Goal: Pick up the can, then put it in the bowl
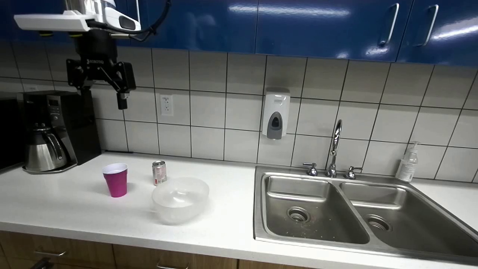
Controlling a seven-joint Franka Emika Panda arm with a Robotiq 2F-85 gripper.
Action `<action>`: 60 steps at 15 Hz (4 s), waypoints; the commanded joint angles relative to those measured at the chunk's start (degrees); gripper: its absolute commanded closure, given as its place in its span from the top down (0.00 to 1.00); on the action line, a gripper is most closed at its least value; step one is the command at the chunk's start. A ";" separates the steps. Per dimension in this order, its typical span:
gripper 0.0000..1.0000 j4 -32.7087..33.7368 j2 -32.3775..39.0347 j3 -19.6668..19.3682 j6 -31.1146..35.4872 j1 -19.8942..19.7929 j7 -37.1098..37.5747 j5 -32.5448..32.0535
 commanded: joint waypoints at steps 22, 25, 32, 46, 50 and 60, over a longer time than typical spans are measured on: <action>1.00 9.99 27.37 -2.24 19.06 -4.27 0.75 -1.28; 1.00 15.02 33.27 -2.60 20.11 -3.93 0.63 -0.86; 1.00 19.33 42.56 -1.81 23.95 -2.53 1.88 -2.40; 1.00 27.75 56.91 -1.69 32.31 0.87 2.81 -3.01; 1.00 34.34 61.16 -1.33 30.76 2.15 4.09 -2.89; 1.00 49.40 71.69 -1.40 26.77 4.90 5.77 -2.72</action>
